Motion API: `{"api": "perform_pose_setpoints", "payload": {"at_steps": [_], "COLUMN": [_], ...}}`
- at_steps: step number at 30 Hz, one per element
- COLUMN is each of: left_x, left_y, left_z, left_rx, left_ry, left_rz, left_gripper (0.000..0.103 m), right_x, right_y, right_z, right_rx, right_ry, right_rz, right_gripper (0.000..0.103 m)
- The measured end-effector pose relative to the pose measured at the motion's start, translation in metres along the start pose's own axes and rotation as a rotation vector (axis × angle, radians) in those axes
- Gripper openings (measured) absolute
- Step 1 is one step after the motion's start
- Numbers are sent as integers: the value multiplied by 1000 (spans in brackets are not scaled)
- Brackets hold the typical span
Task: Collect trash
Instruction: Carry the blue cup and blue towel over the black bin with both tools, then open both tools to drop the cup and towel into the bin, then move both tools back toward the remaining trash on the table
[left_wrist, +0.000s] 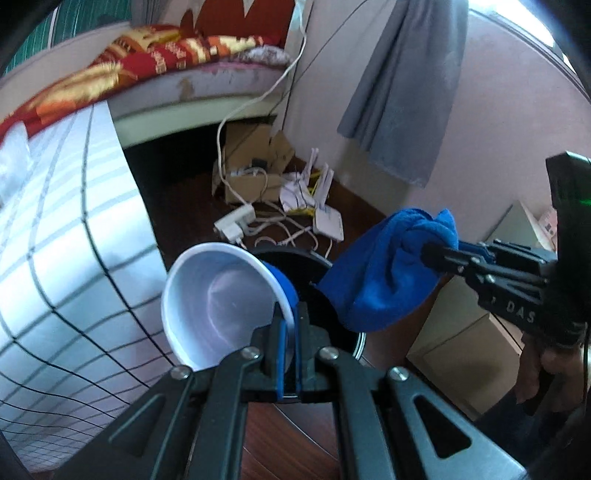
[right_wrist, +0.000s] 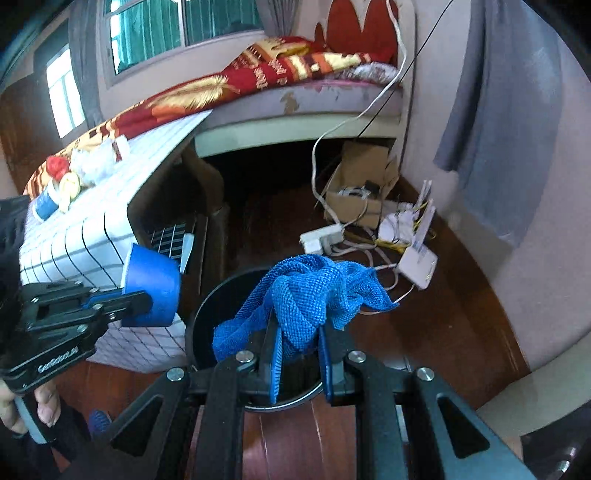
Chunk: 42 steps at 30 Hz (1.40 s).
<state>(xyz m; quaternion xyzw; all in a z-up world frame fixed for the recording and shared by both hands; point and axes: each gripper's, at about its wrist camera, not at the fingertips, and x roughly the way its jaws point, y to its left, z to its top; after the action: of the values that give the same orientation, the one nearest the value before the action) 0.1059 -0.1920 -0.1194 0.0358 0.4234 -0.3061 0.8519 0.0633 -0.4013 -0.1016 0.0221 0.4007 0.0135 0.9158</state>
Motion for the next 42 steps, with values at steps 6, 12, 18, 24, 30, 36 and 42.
{"api": "perform_pose_setpoints", "payload": {"at_steps": [6,12,18,24,30,36,42], "left_x": [30,62,72,70,46,8,-32], "left_y": [11,21,28,27,27,24,28], "left_z": [-5,-11,-27,-35,-32,-28,-19], "left_rx": [-50,-98,-142,-125,-120,-120,-137], "left_ry": [72,142,174,194,149,96,40], "left_rz": [0,-21,75,145,156,180,232], "left_gripper": [4,5,83,86,90,90,90], "right_x": [43,89,113,98,80,51,19], "right_y": [-3,9,-17,-33,-25,-10,15], "right_z": [-11,-21,-33,-25,-18,-2,13], "right_rx": [-29,-119,-101,-22,-22,-14,-39], "right_ry": [82,187,246,202,171,120,65], "right_rz": [70,132,-24,-76,-103,-114,-108], "right_gripper": [18,28,93,103,103,103,103]}}
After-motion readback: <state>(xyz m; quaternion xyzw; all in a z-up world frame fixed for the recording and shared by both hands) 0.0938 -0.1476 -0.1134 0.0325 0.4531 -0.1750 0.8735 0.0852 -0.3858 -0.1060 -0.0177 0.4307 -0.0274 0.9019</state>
